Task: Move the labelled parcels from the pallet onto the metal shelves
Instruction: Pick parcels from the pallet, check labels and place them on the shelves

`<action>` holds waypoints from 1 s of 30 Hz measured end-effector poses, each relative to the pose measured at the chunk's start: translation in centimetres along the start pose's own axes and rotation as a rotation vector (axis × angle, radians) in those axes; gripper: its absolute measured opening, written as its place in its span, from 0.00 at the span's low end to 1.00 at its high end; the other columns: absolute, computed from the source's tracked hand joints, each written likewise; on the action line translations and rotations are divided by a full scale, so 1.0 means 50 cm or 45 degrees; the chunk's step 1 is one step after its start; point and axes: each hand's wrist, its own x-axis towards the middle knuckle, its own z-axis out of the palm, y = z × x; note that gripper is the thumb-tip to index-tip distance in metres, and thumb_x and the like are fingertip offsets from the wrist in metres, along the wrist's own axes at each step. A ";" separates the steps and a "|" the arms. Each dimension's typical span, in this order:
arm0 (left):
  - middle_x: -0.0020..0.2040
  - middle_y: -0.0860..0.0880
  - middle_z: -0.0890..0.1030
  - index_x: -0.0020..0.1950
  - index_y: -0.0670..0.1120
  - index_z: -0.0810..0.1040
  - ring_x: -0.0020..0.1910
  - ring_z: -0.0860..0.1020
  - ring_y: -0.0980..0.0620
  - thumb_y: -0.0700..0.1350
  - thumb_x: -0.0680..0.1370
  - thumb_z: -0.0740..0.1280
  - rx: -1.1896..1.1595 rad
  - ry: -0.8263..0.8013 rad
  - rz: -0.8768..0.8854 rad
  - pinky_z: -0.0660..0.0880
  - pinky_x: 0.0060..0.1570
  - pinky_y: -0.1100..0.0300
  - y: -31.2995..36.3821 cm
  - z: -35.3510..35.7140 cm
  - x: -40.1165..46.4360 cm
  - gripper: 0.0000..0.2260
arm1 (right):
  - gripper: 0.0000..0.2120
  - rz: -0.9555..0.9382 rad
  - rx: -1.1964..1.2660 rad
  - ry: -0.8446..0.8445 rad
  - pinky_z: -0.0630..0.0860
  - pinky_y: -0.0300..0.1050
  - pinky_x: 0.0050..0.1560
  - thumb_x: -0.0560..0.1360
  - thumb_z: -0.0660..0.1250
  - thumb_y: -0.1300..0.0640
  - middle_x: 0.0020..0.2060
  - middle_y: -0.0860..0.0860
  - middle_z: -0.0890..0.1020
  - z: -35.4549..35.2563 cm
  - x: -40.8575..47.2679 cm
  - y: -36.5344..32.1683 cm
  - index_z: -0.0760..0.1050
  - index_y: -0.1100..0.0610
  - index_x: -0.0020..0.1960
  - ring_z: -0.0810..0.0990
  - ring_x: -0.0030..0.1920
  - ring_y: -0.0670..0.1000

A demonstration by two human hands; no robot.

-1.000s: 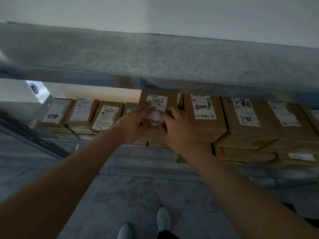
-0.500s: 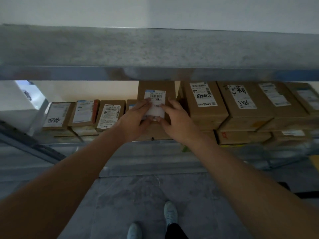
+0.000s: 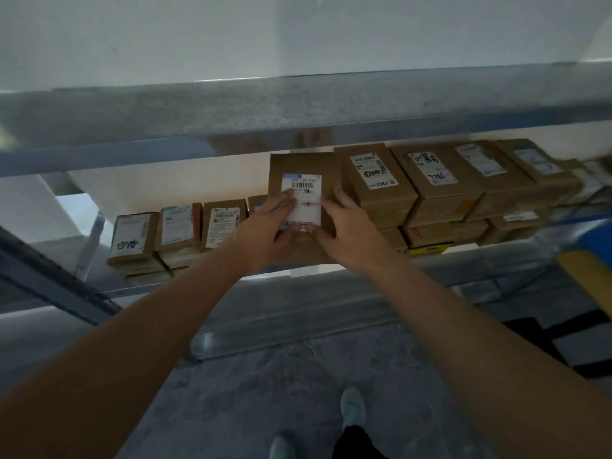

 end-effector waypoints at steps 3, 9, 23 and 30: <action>0.83 0.48 0.58 0.81 0.43 0.62 0.80 0.59 0.47 0.53 0.84 0.62 -0.007 -0.025 0.013 0.63 0.77 0.46 0.015 0.000 -0.020 0.28 | 0.28 0.013 0.001 0.030 0.54 0.36 0.73 0.80 0.68 0.48 0.80 0.55 0.57 -0.005 -0.033 -0.007 0.67 0.54 0.77 0.61 0.76 0.51; 0.83 0.49 0.56 0.82 0.43 0.59 0.81 0.57 0.49 0.55 0.84 0.61 0.007 -0.062 0.017 0.60 0.79 0.47 0.072 0.002 -0.047 0.29 | 0.27 0.086 -0.057 0.045 0.56 0.36 0.68 0.81 0.67 0.46 0.81 0.56 0.54 -0.026 -0.093 -0.001 0.67 0.55 0.75 0.63 0.76 0.54; 0.83 0.49 0.55 0.83 0.43 0.56 0.81 0.57 0.48 0.58 0.84 0.60 0.117 0.043 -0.042 0.59 0.79 0.48 0.223 0.008 -0.111 0.33 | 0.33 0.012 0.042 0.094 0.49 0.37 0.71 0.80 0.68 0.47 0.81 0.55 0.54 -0.114 -0.225 0.016 0.60 0.57 0.80 0.52 0.80 0.53; 0.84 0.50 0.54 0.83 0.44 0.55 0.81 0.54 0.50 0.58 0.84 0.60 0.116 0.110 -0.050 0.54 0.80 0.52 0.292 0.004 -0.149 0.32 | 0.34 -0.027 -0.009 0.129 0.57 0.50 0.77 0.80 0.67 0.46 0.82 0.52 0.53 -0.156 -0.283 0.008 0.59 0.55 0.80 0.53 0.80 0.52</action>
